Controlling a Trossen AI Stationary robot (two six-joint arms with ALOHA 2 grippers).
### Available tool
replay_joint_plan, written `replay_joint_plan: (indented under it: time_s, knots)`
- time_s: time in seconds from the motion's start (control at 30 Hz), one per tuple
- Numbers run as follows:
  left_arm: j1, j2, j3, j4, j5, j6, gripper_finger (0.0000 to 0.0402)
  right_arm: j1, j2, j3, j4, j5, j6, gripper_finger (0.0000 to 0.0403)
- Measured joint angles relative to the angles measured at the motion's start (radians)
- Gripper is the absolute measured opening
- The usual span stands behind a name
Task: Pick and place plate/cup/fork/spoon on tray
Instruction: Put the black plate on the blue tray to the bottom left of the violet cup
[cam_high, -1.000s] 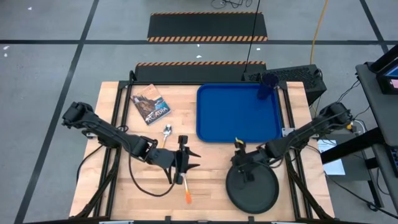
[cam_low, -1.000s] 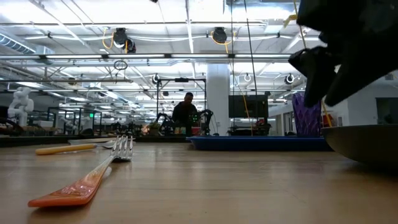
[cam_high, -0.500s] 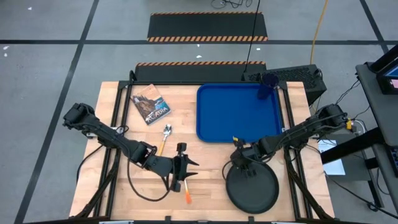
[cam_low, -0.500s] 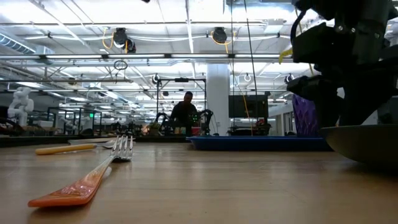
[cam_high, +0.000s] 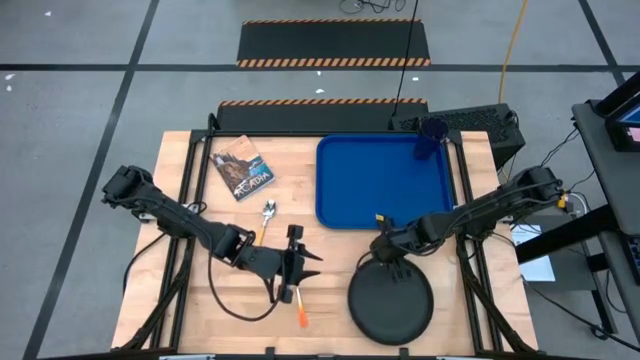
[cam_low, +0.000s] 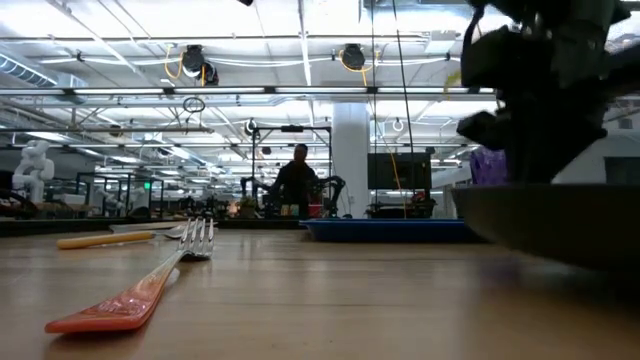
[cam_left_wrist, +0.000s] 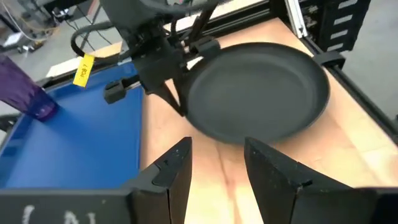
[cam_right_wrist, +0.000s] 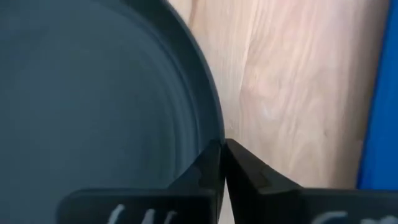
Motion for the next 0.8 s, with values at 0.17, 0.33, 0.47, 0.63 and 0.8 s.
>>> replay_joint_plan:
  time_s: [0.17,0.33,0.47,0.63,0.8]
  knots:
    - [0.045,0.0,0.0,-0.019,0.001,0.072,0.0149,-0.007,-0.073,0.089,-0.089,0.045,0.014,0.0002]
    - [0.084,-0.011,0.0,-0.035,0.015,0.125,0.0149,-0.065,-0.138,0.194,-0.211,0.136,-0.005,0.0001]
    - [0.109,-0.04,0.0,-0.052,0.031,0.183,0.0149,-0.152,-0.172,0.255,-0.283,0.167,-0.062,0.0001]
    - [0.143,-0.089,0.0,-0.096,0.03,0.208,0.0149,-0.291,-0.203,0.298,-0.299,0.167,-0.141,0.0001]
    - [0.183,-0.116,0.0,-0.141,0.03,0.202,0.0149,-0.451,-0.222,0.302,-0.312,0.171,-0.232,0.0]
